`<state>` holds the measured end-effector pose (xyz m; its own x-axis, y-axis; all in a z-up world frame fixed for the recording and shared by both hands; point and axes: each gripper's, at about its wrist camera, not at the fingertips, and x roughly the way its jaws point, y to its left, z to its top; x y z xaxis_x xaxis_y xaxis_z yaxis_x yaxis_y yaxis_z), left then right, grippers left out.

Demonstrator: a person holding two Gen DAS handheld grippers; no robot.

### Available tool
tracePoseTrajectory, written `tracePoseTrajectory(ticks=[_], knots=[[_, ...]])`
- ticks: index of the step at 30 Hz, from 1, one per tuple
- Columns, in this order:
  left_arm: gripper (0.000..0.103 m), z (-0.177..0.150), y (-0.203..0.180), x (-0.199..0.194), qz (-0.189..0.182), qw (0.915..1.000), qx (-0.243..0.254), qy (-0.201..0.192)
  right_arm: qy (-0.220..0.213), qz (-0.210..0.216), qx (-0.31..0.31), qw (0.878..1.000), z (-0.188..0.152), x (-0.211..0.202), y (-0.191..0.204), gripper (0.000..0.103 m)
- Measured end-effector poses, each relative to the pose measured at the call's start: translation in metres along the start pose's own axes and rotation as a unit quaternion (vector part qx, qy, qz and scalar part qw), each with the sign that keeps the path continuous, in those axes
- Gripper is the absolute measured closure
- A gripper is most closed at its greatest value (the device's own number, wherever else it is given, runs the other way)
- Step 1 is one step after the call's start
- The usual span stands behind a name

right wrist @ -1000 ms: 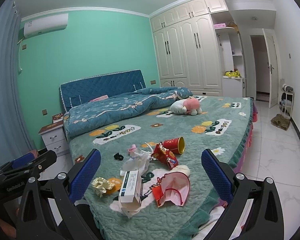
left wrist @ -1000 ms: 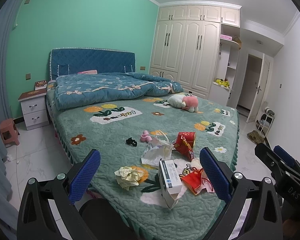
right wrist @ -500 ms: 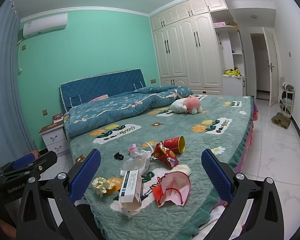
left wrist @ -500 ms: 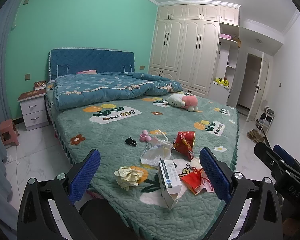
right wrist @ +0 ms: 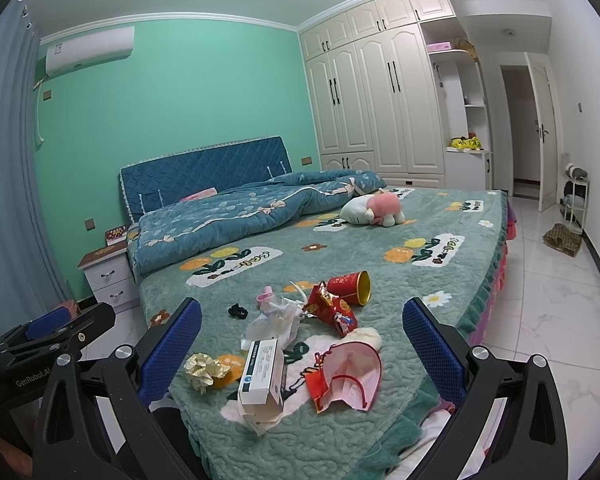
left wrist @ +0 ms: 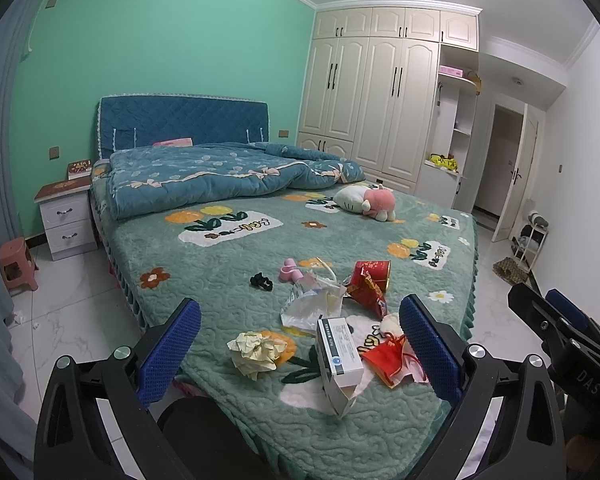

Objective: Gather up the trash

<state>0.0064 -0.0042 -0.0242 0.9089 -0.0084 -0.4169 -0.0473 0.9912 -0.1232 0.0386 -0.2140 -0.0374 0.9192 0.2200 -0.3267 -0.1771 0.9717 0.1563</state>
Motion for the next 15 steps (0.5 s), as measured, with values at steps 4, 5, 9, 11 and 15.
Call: tracePoseTrajectory(ticks=[4,5,9,11,15], knots=[[0.006,0.0006,0.0004,-0.0001,-0.001,1.0,-0.001,0.0,0.0,0.001,0.0,1.0,0.0,0.0,-0.0002,0.005],[0.006,0.0003,0.0003,0.0002,0.0,1.0,-0.001,0.0,0.0,0.0,0.0,1.0,0.0001,0.0001,0.0001,0.005],[0.006,0.0007,0.0004,0.0005,-0.001,1.0,-0.001,0.001,0.001,0.0,0.0,1.0,-0.0001,0.0003,-0.0006,0.005],[0.006,0.0007,0.0002,0.0008,0.0,1.0,0.0,0.003,0.001,0.0,0.0,1.0,0.0001,0.0001,0.0,0.005],[0.006,-0.0011,-0.0027,0.002,-0.006,1.0,0.001,0.005,0.001,0.003,0.0,1.0,-0.0014,0.0018,0.0004,0.005]])
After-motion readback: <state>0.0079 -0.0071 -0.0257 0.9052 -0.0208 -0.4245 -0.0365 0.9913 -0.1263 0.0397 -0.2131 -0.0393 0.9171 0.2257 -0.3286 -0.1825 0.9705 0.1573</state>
